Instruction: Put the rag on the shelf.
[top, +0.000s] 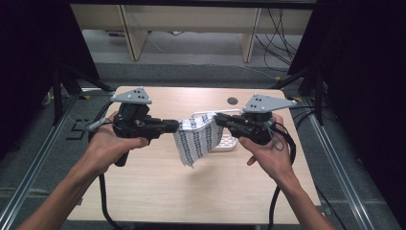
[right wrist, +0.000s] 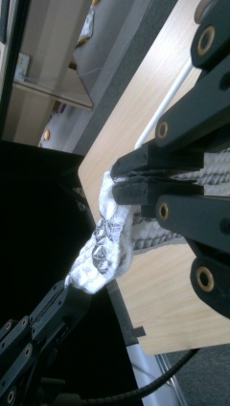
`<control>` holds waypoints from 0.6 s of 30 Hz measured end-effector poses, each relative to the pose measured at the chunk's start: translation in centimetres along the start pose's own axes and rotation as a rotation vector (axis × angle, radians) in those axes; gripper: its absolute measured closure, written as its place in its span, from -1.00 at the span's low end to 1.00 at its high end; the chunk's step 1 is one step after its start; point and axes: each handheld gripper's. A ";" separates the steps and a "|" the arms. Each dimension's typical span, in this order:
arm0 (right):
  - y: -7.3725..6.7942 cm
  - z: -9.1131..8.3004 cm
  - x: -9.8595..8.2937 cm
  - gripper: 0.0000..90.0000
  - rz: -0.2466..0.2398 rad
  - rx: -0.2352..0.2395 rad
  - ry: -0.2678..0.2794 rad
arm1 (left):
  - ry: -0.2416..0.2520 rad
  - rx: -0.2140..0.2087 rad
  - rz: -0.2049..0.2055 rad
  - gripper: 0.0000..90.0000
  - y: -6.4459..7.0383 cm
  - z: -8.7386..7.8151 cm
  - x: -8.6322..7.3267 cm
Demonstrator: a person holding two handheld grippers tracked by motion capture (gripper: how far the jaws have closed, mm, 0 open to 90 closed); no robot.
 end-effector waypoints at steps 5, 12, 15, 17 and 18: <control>0.9 -0.1 -0.1 0.93 0.006 -0.021 0.003 | 0.008 0.000 -0.014 0.91 -0.8 1.0 0.8; 2.3 -0.2 -0.4 0.93 0.036 -0.050 -0.001 | 0.019 0.014 -0.025 0.91 -1.8 2.3 2.1; 2.8 -0.3 -0.4 0.93 0.061 -0.062 -0.007 | 0.026 0.013 -0.029 0.91 -2.1 2.9 2.7; 3.3 -0.1 -0.5 0.93 0.058 -0.065 0.000 | 0.025 0.018 -0.026 0.91 -2.3 3.3 3.0; 3.5 -0.1 -0.4 0.93 0.050 -0.084 -0.006 | 0.027 0.019 -0.025 0.91 -2.4 3.5 3.2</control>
Point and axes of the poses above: each handheld gripper's, and its own axes: z roughly forward along the jaws, x roughly out of its top, y roughly to its right, and after that the axes turned 13 degrees about -x, right-handed
